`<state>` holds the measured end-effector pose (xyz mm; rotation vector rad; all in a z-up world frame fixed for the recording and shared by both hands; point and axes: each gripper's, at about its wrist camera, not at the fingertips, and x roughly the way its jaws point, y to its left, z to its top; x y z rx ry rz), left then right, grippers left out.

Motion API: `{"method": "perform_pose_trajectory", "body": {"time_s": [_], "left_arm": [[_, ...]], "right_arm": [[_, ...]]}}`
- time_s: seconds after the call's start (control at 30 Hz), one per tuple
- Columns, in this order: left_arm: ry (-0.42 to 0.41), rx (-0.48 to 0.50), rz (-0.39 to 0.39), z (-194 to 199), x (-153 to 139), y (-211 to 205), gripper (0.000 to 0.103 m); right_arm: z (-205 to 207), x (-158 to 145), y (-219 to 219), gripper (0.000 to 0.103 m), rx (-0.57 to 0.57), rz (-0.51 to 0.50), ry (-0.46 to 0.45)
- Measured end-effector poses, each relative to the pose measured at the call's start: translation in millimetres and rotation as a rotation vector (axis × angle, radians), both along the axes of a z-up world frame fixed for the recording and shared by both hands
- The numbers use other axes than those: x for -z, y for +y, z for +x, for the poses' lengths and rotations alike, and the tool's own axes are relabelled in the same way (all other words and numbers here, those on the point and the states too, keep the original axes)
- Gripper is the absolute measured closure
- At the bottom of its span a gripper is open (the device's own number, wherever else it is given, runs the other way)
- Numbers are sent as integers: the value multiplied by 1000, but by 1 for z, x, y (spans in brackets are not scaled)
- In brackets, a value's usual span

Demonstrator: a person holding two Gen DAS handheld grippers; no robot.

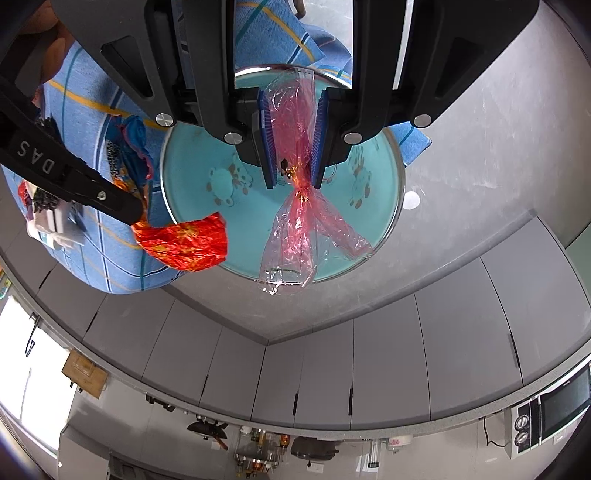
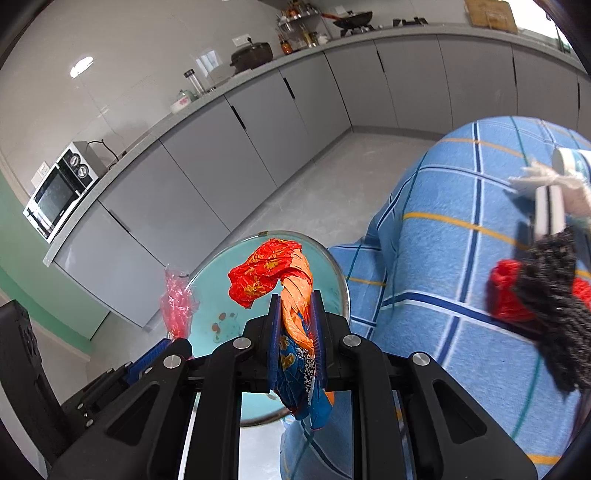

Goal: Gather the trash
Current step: 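Carry the pink bag and colorful wrapper over the light-blue bucket with both tools, then open both tools to drop the bag and wrapper into the bucket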

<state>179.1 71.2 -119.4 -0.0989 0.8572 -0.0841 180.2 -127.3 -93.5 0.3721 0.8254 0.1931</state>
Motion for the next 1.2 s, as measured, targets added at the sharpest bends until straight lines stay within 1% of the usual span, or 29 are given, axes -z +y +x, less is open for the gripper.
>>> {"method": "perform_pose_trajectory", "body": {"time_s": [0.27, 0.37, 0.43, 0.47, 0.5, 0.6, 0.63, 0.67, 0.7, 0.73, 0.77, 0.8, 0.83, 0.9, 0.93, 1.07, 1.1, 1.2], "left_arm": [[45, -3, 2, 17, 17, 0, 84], [58, -6, 7, 21, 22, 0, 84], [65, -7, 11, 25, 25, 0, 84], [70, -8, 14, 26, 28, 0, 83], [75, -7, 16, 27, 29, 0, 82], [82, -9, 25, 29, 33, 2, 81], [86, -10, 27, 29, 34, 2, 79], [90, -11, 28, 29, 35, 1, 73], [91, -11, 29, 29, 36, 0, 65], [90, -12, 35, 28, 36, -2, 61], [85, -12, 43, 27, 36, -4, 53], [79, -14, 55, 25, 35, -6, 48], [71, -15, 70, 23, 33, -7, 47], [59, -22, 90, 21, 30, -11, 38], [56, -29, 92, 19, 29, -11, 37], [40, -54, 117, 12, 22, -12, 30], [36, -57, 123, 11, 20, -12, 27], [20, -72, 132, 4, 13, -15, 20]], "right_arm": [[19, 18, -1, 85, 9, 9, 48], [26, 25, 2, 84, -1, 33, 64], [30, 29, 2, 79, -9, 51, 60], [33, 31, 3, 68, -23, 64, 61], [34, 33, 2, 65, -26, 74, 63], [31, 28, -4, 65, -9, 73, 39], [28, 25, -6, 65, -3, 62, 26], [26, 22, -8, 65, 2, 56, 14], [24, 19, -10, 65, 7, 51, 3], [21, 15, -13, 65, 15, 43, -14], [17, 11, -15, 65, 21, 34, -29], [14, 8, -16, 63, 25, 21, -44], [10, 5, -18, 61, 30, 11, -58], [6, 2, -21, 53, 38, -1, -79], [1, -2, -22, 52, 42, -13, -96], [-12, -8, -23, 37, 56, -57, -144], [-16, -10, -23, 32, 60, -68, -156], [-23, -12, -27, 25, 67, -89, -169]]}}
